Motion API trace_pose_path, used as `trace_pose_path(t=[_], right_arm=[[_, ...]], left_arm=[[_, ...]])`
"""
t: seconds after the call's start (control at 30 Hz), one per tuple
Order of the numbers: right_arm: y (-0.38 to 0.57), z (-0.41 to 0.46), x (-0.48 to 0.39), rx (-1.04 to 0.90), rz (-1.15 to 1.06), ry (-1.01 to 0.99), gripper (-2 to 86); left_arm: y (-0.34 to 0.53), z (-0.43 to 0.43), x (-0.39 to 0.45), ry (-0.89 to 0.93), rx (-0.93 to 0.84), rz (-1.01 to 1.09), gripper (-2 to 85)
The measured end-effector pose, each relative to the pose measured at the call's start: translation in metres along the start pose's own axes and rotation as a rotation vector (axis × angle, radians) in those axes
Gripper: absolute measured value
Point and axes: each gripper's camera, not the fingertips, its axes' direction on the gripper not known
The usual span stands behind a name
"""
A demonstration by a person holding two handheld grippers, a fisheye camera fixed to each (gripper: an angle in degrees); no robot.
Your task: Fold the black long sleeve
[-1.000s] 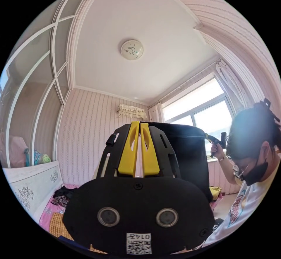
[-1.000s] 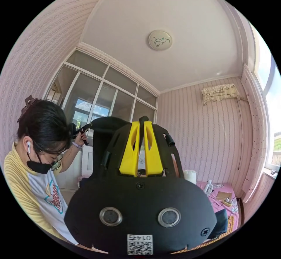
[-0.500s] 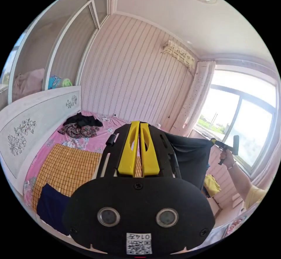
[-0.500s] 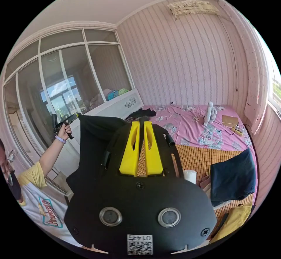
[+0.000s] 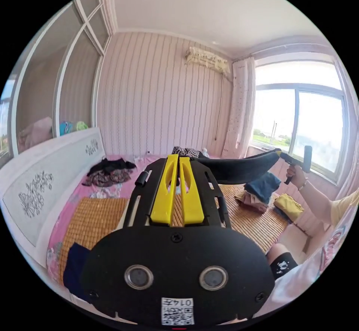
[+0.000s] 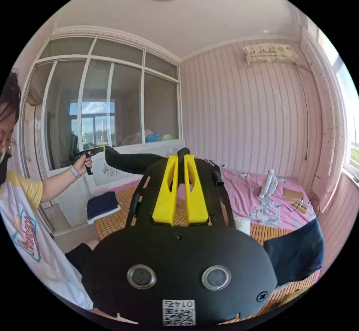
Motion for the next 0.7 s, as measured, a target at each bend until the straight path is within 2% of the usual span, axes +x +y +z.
trace_pose_path(t=[0.1, 0.23, 0.37, 0.5, 0.7], right_arm=[[0.094, 0.044, 0.023, -0.201, 0.134, 0.008, 1.8], [0.225, 0.089, 0.058, -0.460, 0.500, -0.047, 2.1], [0.311, 0.104, 0.072, -0.636, 0.712, 0.005, 3.1], [0.342, 0.118, 0.080, -0.715, 0.783, 0.027, 6.2], [0.333, 0.174, 0.092, -0.783, 0.711, 0.117, 10.5]], left_arm=[[0.084, 0.045, -0.031, 0.065, -0.199, -0.138, -1.0], [0.208, 0.102, -0.074, 0.145, -0.531, -0.420, -1.0], [0.304, 0.123, -0.107, 0.121, -0.715, -0.698, -0.9], [0.321, 0.123, -0.123, 0.055, -0.711, -0.747, -0.6], [0.294, 0.167, -0.130, 0.013, -0.738, -0.614, 5.4]])
